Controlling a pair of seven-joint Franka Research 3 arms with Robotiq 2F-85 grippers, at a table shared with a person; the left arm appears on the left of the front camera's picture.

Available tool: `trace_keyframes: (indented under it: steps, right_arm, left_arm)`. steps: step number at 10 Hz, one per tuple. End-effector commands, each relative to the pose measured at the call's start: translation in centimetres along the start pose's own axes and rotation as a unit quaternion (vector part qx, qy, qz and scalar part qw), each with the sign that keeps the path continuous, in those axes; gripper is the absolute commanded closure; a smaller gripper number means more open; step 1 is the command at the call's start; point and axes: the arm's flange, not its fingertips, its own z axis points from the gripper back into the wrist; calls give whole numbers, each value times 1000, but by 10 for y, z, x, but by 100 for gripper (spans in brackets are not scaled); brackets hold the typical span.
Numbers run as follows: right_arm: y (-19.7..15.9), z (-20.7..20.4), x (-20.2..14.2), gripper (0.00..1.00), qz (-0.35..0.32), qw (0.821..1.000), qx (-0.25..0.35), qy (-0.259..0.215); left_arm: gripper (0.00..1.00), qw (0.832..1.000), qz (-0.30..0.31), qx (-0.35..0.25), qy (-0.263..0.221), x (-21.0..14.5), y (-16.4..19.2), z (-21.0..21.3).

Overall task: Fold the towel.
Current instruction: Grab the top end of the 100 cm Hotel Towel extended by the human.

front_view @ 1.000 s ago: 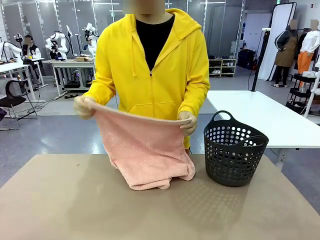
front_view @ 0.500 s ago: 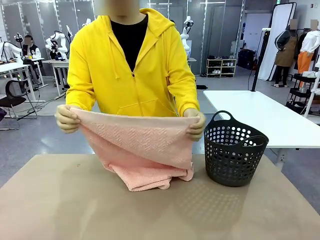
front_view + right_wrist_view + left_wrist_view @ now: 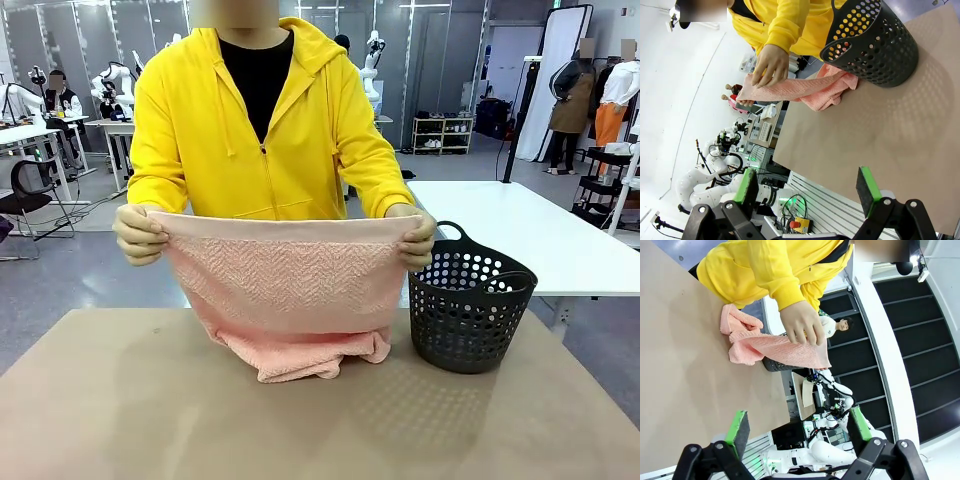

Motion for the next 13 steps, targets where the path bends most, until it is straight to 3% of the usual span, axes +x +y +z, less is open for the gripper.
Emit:
trace_keyframes:
  steps: [1,3,5,7,8,10,13]
  right_arm:
    - [2,3,0,0,2,1000,5,-3]
    - [0,0,0,0,0,1000,0,0]
    - [33,5,11,0,95,994,-55,20]
    - [83,-8,28,0,206,969,-114,70]
    - [109,-19,37,0,254,952,-143,92]
    - [168,-46,49,0,350,912,-170,127]
    - [246,-97,57,0,462,847,-201,170]
  left_arm:
    - [0,1000,-2,-8,5,4,-3,4]
    - [0,1000,0,0,0,0,0,0]
    - [0,988,-135,56,46,7,-41,-7]
    - [0,957,-257,102,91,19,-95,-24]
    - [0,929,-325,132,119,22,-124,-37]
    - [0,850,-458,187,179,26,-184,-70]
    - [0,742,-586,213,246,8,-252,-135]
